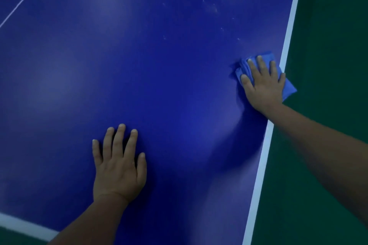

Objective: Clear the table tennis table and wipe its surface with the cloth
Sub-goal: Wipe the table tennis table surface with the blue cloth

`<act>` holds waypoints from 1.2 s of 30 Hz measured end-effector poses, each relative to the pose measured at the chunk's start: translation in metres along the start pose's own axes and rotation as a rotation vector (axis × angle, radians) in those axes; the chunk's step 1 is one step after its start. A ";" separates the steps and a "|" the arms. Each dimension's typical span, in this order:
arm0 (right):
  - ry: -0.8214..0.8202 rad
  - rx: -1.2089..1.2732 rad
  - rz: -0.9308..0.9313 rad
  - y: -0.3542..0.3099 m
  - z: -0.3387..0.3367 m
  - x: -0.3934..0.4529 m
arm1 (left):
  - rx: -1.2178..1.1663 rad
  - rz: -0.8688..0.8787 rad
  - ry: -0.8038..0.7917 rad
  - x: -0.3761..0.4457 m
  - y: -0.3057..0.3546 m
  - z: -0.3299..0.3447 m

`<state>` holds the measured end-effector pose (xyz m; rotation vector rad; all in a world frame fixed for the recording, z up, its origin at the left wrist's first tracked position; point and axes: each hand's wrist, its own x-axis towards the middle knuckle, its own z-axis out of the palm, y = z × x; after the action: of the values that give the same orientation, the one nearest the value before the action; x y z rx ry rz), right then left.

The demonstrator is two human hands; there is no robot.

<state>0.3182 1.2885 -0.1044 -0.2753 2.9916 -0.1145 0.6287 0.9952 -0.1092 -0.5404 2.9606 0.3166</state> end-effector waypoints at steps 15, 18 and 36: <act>-0.011 -0.066 -0.365 -0.046 0.050 -0.305 | -0.093 -0.023 0.049 -0.008 0.003 -0.004; -0.006 -0.058 -0.415 -0.041 0.050 -0.312 | -0.102 -0.028 0.066 -0.008 0.002 -0.003; -0.039 -0.012 -0.229 -0.049 0.008 -0.052 | -0.040 -0.086 0.065 -0.003 0.006 -0.001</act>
<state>0.3788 1.2492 -0.1014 -0.6130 2.9120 -0.1129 0.6288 1.0017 -0.1070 -0.6933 2.9878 0.3564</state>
